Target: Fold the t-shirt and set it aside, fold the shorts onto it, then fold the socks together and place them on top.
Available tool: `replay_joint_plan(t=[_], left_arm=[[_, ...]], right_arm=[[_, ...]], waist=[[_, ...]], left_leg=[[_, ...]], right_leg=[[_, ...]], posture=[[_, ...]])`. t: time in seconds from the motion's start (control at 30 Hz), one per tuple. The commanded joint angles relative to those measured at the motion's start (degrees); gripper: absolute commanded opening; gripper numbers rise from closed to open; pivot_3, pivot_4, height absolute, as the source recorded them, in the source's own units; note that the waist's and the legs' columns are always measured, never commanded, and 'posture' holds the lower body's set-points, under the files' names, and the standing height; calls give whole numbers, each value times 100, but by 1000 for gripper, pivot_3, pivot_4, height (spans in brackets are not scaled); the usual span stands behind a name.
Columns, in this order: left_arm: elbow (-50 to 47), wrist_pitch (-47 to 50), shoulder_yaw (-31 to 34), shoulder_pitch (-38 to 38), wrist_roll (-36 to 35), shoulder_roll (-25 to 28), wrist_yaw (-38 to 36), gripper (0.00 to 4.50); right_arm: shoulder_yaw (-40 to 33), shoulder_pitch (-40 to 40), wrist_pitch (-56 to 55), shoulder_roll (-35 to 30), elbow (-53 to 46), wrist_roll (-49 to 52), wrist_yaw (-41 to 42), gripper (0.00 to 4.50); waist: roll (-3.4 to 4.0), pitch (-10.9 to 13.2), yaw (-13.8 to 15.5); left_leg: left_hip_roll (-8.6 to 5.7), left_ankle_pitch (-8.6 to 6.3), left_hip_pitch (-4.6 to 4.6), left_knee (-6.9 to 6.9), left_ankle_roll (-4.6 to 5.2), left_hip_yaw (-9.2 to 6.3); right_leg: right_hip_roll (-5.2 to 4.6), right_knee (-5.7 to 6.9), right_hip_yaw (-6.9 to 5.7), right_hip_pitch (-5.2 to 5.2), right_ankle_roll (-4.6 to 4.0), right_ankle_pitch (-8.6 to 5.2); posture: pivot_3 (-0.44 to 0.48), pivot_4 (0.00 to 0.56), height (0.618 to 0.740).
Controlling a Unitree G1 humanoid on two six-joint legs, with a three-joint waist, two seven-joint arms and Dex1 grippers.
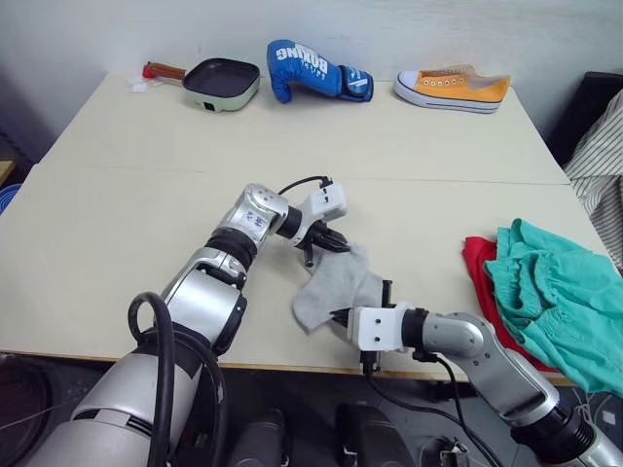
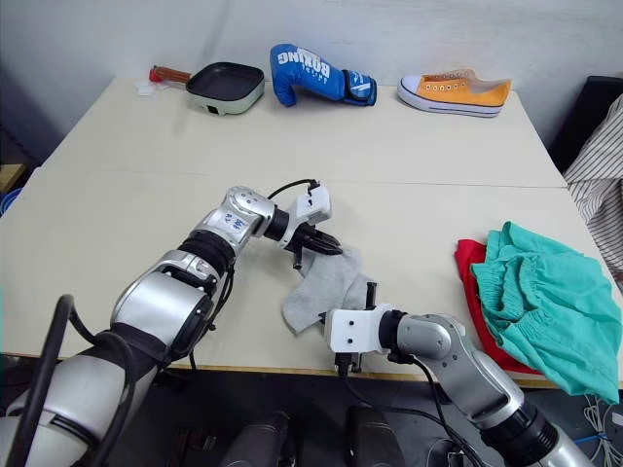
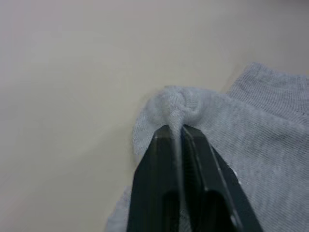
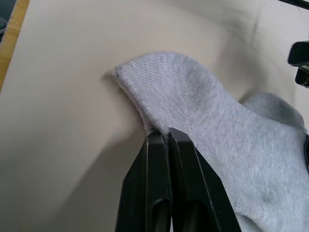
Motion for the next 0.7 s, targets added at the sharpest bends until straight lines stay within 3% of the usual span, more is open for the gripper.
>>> replay_joint_plan(t=[0.03,0.47,0.7], left_arm=[[-44,-46,132,-178,12,-7,-76,63],[-1156,497,486,121,-281,522,-834,63],[-2894,1611,589,873,-411,936,-583,63]], right_arm=[[-223,47,-173,3,-129,103,61,0],[-1173,6,34,-116,-577,1259,587,0],[-1590,-328,-748,-756,213,1564,1447,0]], waist=[[0,0,1],[0,0,-2],[1,0,-44]], left_leg=[[0,0,0,0,0,0],[0,-1,-1,6,0,-4],[0,-1,0,7,0,-6]], right_leg=[[0,0,0,0,0,0],[0,9,-3,3,1,0],[0,10,-1,4,1,1]], posture=[[0,150,740],[0,150,740],[0,150,740]])
